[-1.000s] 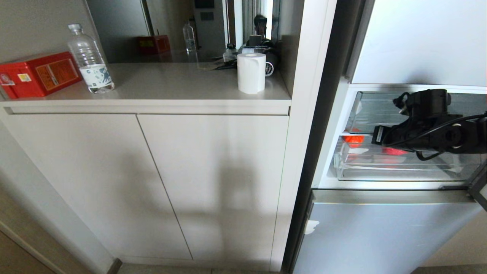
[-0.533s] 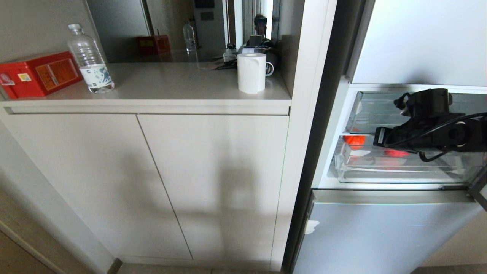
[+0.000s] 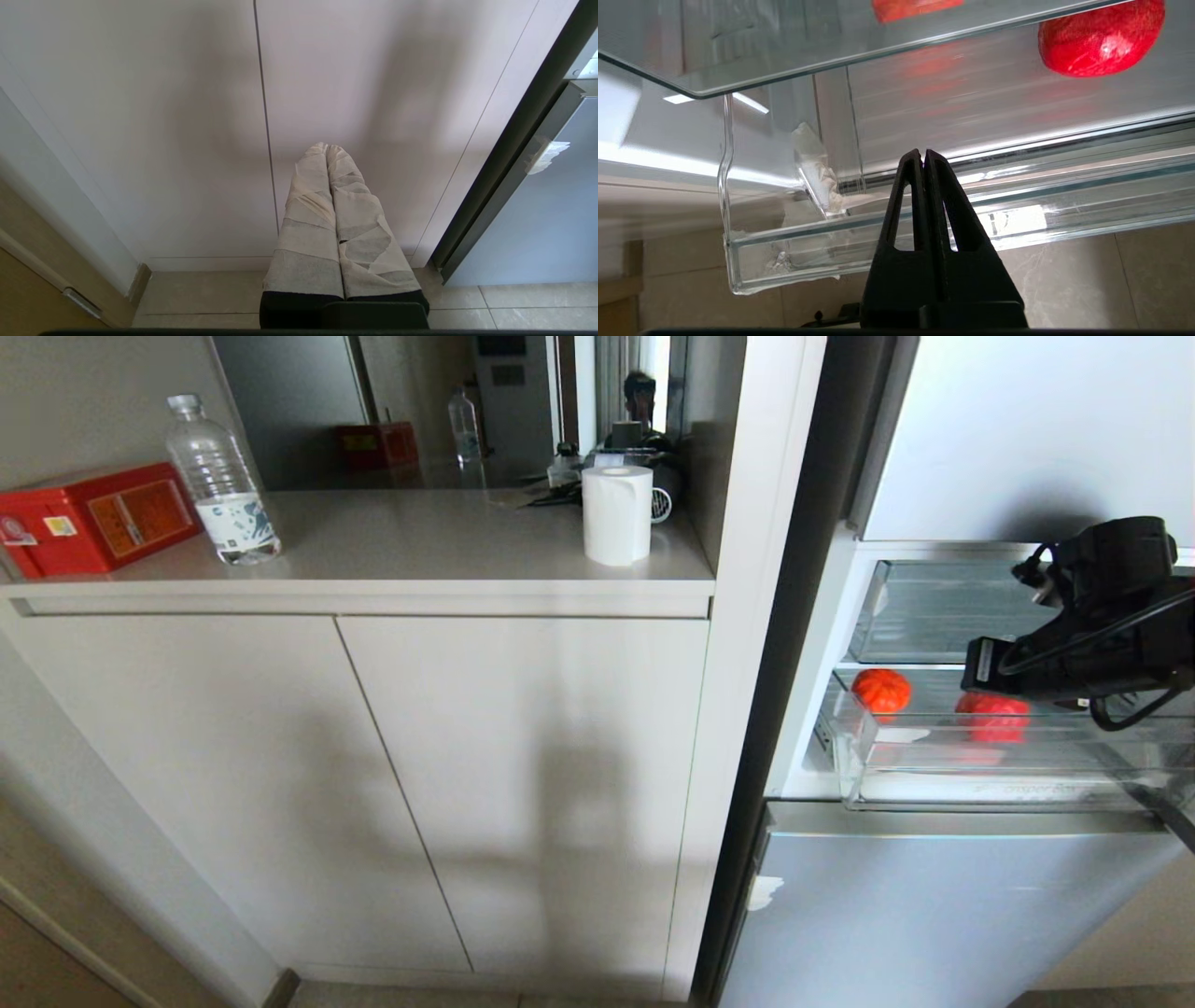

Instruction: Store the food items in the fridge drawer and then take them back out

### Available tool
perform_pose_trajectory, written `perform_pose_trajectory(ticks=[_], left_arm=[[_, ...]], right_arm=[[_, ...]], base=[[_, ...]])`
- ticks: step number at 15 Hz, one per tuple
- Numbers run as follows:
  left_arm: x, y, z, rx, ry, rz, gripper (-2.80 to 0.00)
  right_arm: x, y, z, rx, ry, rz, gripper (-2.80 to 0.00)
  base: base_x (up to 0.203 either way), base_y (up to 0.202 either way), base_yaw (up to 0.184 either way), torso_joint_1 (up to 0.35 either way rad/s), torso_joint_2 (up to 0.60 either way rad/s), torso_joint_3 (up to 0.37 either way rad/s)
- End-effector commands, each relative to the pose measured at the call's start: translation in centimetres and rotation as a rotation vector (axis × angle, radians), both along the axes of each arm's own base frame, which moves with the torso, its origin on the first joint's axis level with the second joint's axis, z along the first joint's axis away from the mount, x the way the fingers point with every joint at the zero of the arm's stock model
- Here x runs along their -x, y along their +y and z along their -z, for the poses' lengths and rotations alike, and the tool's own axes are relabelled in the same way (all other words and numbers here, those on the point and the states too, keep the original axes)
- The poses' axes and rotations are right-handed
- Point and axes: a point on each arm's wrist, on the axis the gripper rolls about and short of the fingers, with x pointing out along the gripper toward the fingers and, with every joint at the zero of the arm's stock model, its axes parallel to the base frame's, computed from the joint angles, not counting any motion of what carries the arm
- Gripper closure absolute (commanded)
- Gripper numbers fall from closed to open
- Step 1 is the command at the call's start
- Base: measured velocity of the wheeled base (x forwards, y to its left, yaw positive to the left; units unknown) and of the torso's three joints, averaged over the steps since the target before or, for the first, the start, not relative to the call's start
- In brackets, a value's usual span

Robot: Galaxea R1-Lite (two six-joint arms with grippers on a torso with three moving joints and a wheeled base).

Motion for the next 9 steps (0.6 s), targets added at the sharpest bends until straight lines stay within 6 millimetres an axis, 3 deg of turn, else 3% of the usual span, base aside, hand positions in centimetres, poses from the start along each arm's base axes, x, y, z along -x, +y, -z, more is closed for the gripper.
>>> perform_pose_trajectory(ticks=[1, 9], left_arm=[[0.0, 0.0, 0.0, 0.000, 0.000, 0.000, 0.00], [0.0, 0.0, 0.0, 0.001, 0.001, -0.001, 0.00]], right_arm=[[-0.5, -0.6, 0.5, 0.003, 0.010, 0.016, 0.00], [-3.0, -4.2, 3.9, 0.050, 0.092, 0.054, 0.00]], base=[[0.000, 0.000, 0.000, 0.000, 0.00, 0.000], [0.000, 0.000, 0.000, 0.000, 0.00, 0.000]])
